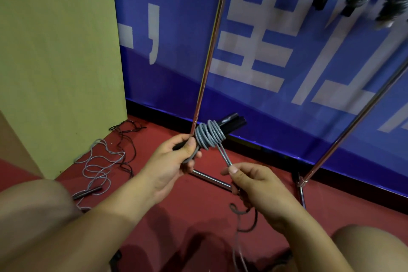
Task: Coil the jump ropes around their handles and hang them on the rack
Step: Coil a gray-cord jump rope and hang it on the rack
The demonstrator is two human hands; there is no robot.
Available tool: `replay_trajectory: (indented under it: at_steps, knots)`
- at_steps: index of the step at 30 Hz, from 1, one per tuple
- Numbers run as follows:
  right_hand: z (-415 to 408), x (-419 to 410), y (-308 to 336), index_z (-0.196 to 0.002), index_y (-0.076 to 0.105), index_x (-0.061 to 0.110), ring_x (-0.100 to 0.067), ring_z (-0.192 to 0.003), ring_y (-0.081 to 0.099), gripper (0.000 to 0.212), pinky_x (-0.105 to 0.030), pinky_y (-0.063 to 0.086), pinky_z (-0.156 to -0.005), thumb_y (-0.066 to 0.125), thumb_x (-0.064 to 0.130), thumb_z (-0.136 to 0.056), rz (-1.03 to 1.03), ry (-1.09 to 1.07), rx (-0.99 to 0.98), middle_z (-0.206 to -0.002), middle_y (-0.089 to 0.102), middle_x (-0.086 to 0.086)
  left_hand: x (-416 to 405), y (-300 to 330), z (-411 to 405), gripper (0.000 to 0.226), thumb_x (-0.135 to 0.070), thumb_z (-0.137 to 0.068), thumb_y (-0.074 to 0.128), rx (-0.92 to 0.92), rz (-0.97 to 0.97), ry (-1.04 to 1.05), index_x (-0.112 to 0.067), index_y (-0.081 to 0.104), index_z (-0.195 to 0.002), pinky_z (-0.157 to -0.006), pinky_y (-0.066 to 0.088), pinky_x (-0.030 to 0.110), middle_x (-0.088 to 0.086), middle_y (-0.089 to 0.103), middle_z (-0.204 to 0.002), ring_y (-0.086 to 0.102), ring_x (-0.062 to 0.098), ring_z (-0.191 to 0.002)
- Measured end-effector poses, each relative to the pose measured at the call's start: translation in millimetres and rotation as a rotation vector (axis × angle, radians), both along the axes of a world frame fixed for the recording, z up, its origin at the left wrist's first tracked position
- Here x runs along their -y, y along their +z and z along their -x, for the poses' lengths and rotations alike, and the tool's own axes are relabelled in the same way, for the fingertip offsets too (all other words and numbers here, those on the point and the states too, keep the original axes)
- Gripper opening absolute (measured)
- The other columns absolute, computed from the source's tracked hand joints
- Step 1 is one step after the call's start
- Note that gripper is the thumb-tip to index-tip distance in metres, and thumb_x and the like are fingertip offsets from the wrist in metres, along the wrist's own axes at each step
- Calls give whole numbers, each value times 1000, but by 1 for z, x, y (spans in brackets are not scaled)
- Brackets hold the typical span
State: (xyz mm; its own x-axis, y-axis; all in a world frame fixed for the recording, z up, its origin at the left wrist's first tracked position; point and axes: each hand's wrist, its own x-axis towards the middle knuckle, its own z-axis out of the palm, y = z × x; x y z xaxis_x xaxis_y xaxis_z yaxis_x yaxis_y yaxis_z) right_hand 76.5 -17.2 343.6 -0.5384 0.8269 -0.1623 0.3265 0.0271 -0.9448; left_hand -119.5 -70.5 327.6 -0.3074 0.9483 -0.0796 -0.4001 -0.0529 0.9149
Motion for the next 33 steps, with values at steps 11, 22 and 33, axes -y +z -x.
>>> replay_trajectory:
  at_steps: [11,22,33]
  knots:
    - [3,2,-5,-84,61,6,-15,-45,44,17,-26,37,-47,59,17,-98,2,-24,7,-54,52,-4,-5,-9,1,12,-15,-99,59,-253,99,223,-9,69,-97,-50,39,20,2,65,-70,45,9,-51]
    - [1,13,0,-99,61,10,-15,-61,63,3,-19,44,-59,59,10,-97,-100,182,-27,-65,59,0,-9,-18,11,13,-21,-94,65,-758,102,339,-22,69,-82,-55,42,15,-10,69,-64,56,-1,-54]
    - [-2,9,-2,-88,60,13,-18,-60,61,9,-42,55,-66,60,14,-96,-199,45,-14,-62,64,-2,-7,-10,17,14,-45,-93,62,-1205,390,416,-32,65,-96,-66,43,33,-11,60,-71,65,28,-85]
